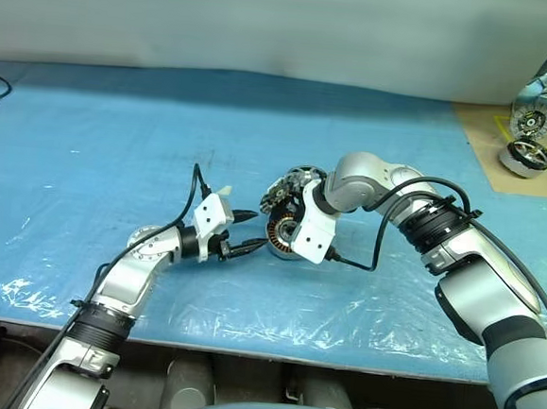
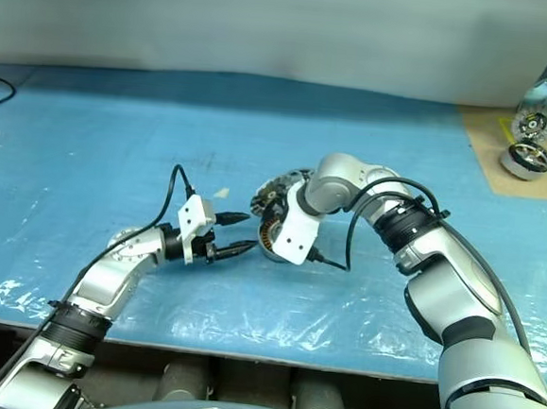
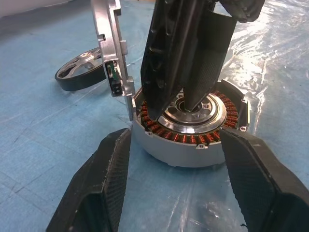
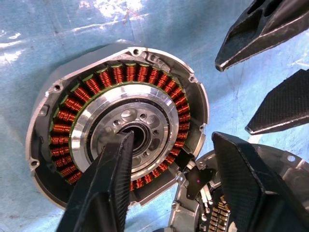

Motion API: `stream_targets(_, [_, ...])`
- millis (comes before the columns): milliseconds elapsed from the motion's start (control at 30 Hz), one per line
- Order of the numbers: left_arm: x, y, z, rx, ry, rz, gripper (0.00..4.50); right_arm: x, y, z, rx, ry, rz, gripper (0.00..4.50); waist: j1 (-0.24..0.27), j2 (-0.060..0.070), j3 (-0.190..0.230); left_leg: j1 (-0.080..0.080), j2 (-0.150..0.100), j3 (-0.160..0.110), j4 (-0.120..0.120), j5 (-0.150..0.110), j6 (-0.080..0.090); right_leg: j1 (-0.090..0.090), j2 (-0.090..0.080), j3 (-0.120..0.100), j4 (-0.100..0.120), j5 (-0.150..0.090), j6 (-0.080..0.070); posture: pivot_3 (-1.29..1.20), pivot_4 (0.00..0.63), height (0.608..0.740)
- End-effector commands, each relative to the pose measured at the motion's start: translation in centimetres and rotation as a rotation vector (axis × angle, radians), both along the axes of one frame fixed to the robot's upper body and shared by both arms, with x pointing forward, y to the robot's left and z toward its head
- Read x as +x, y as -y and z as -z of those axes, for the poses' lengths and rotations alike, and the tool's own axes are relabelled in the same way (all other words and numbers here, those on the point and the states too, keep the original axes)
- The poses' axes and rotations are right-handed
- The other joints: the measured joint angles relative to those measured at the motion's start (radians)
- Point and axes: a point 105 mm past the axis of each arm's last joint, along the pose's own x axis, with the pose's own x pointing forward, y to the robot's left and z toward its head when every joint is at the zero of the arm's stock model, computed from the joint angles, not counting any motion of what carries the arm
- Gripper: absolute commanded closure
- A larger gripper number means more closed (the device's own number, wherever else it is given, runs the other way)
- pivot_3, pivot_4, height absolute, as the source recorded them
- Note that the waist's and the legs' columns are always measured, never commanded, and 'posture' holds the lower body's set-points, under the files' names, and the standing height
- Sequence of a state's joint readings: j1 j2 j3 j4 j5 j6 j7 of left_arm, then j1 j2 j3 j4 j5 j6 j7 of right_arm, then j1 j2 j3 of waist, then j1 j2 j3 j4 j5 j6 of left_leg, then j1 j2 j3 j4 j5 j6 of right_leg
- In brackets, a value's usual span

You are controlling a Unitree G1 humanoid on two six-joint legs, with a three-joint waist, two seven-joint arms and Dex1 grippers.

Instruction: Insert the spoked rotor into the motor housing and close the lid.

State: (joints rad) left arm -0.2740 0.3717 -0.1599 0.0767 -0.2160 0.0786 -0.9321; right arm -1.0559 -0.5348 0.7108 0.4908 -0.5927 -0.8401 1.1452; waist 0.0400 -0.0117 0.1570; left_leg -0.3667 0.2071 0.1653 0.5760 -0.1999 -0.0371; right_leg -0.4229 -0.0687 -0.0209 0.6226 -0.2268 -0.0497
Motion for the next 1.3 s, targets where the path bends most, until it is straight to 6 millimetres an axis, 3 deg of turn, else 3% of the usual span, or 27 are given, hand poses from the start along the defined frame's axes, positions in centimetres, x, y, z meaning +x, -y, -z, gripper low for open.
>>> stream_targets(33, [-0.1,0.3,-1.8,-0.019,0.054,0.016,1.48,0.2,0.2,-0.4,-0.005,0.015,0.003,1.93,0.0,0.0,0.0,0.0,0.0,0.0,0.0,0.0,0.0,0.0,0.0,0.0,0.0,0.0,0.0,0.0,0.15,0.74])
stream_targets(233, [-0.5,0.5,-2.4,-0.017,0.055,0.022,1.48,0.4,-0.6,-2.3,0.05,0.039,0.006,1.93,-0.001,0.0,0.0,0.0,0.0,0.0,0.0,0.0,0.0,0.0,0.0,0.0,0.0,0.0,0.0,0.0,0.15,0.74])
stream_targets(600, [-0.1,0.6,-3.5,-0.059,0.042,0.006,1.48,-0.4,-0.1,-3.7,0.079,-0.005,0.03,1.93,-0.002,0.0,0.0,0.0,0.0,0.0,0.0,0.0,0.0,0.0,0.0,0.0,0.0,0.0,0.0,0.0,0.15,0.74])
stream_targets(800, [0.1,0.3,-3.6,-0.055,0.045,0.002,1.48,0.1,0.7,-4.8,0.253,-0.125,0.216,1.93,-0.001,0.0,0.0,0.0,0.0,0.0,0.0,0.0,0.0,0.0,0.0,0.0,0.0,0.0,0.0,0.0,0.15,0.74])
stream_targets(833, [0.4,0.1,-3.9,-0.071,0.042,-0.016,1.48,0.6,1.7,-5.3,0.318,-0.172,0.308,1.93,-0.001,0.0,0.0,0.0,0.0,0.0,0.0,0.0,0.0,0.0,0.0,0.0,0.0,0.0,0.0,0.0,0.15,0.74])
stream_targets(967, [1.0,-1.1,-4.8,-0.155,0.007,-0.064,1.48,0.7,5.4,-6.3,0.511,-0.382,0.595,3.14,0.006,0.0,0.0,-0.001,0.0,0.0,0.0,0.0,0.0,0.0,0.0,0.0,-0.001,0.0,0.0,0.0,0.15,0.74])
stream_targets(1067, [0.2,-1.9,-4.3,-0.174,-0.014,-0.08,1.48,1.0,7.7,-6.8,0.671,-0.519,0.793,4.17,0.005,0.0,0.0,-0.001,-0.001,0.0,0.0,0.0,0.001,0.0,0.0,0.0,-0.002,0.0,0.0,0.0,0.15,0.74])
stream_targets(1233, [-0.4,-2.8,-2.7,-0.116,-0.026,-0.06,1.48,4.4,9.8,-7.4,0.787,-0.452,0.962,4.17,-0.004,0.0,0.001,0.001,0.002,0.0,-0.001,0.0,0.0,0.0,0.005,0.001,-0.002,0.0,-0.001,0.0,0.15,0.74])
stream_targets(1300, [-0.2,-3.0,-2.1,-0.087,-0.019,-0.051,1.48,5.7,9.4,-7.4,0.78,-0.422,0.971,4.17,-0.002,0.001,0.001,0.002,0.004,0.0,-0.001,0.0,-0.005,0.0,0.007,0.0,-0.001,0.002,-0.003,0.0,0.15,0.74])
